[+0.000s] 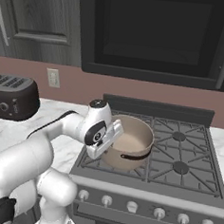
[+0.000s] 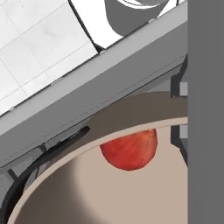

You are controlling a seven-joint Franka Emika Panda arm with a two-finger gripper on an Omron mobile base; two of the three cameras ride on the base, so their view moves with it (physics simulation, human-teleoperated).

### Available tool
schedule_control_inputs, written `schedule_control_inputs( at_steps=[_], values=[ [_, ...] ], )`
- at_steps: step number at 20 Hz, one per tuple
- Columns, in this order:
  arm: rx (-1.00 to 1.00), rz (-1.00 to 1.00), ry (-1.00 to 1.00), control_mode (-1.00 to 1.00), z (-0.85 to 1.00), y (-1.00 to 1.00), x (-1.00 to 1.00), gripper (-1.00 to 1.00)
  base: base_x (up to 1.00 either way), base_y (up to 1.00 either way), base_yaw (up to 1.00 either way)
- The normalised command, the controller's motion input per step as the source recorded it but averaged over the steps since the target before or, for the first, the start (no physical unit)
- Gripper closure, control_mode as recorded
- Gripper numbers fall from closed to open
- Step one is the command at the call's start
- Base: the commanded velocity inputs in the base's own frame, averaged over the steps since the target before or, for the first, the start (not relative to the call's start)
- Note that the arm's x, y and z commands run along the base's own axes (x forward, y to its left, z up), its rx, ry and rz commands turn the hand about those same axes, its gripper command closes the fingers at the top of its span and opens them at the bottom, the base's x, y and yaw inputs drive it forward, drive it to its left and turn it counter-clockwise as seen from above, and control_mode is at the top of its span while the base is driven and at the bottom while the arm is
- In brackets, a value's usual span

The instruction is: Turn on the sink faucet. Then move the onion from the counter to the sink. Turn off the sink. Move the vegetable from the sink to the pot next to the stove. Finally move the pot to the front left burner.

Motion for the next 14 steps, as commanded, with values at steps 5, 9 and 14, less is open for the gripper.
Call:
schedule_control_inputs(
  at_steps=[5, 9, 14],
  values=[
    [0.00, 0.11, 0.00, -1.00, -0.06, 0.06, 0.02, 1.00, 0.00, 0.00, 0.00],
    [0.00, 0.10, 0.00, -1.00, -0.11, 0.06, 0.00, 1.00, 0.00, 0.00, 0.00],
    [0.00, 0.08, 0.00, -1.00, -0.05, 0.04, 0.00, 1.00, 0.00, 0.00, 0.00]
  ],
)
